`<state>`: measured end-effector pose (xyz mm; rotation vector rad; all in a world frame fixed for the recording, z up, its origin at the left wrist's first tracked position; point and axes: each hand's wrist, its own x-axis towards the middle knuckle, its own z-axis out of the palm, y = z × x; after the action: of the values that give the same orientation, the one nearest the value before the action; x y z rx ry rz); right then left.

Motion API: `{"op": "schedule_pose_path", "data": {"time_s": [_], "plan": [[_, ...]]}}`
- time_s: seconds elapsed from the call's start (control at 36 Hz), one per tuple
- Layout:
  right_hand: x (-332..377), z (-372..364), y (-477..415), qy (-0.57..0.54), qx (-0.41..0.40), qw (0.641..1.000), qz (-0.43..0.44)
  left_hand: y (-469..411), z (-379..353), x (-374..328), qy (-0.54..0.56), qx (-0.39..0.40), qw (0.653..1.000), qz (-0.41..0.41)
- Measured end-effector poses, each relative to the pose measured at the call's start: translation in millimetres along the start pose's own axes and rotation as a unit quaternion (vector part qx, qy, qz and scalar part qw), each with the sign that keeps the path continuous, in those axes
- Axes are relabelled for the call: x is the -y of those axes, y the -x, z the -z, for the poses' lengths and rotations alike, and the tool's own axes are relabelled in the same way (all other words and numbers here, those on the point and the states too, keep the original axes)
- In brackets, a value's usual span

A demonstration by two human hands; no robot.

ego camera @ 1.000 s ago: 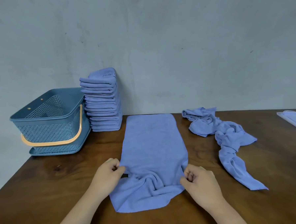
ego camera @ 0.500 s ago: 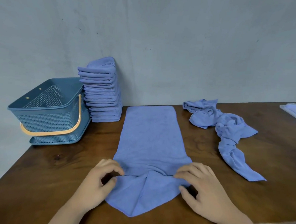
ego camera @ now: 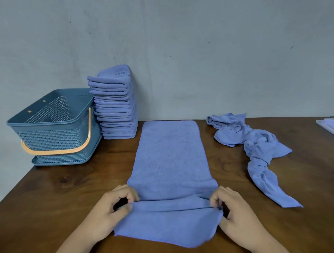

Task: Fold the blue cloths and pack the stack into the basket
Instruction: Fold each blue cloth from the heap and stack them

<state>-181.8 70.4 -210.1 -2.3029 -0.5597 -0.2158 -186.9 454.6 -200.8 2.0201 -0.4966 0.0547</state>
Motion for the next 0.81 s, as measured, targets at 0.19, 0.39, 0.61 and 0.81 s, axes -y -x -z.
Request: {"op": "schedule_pose_path", "data": {"time_s": [0.19,0.39,0.61,0.81], "plan": [[-0.1,0.6,0.5,0.013,0.052,0.997,0.047,15.5,13.9,-9.2,0.003,0.089,0.995,0.045],[5.6,4.2,-2.0,-0.073,0.057,0.996,-0.015,25.1,17.9,2.3,-0.145,0.12,0.982,0.013],[9.3,8.6,-4.9,-0.218,0.019,0.97,-0.107,20.4,11.3,-10.8,-0.018,0.021,0.997,0.068],[17.4,19.4,-22.3,-0.28,0.029,0.954,-0.107,-10.7,12.0,-21.4,0.133,0.028,0.988,0.076]]}}
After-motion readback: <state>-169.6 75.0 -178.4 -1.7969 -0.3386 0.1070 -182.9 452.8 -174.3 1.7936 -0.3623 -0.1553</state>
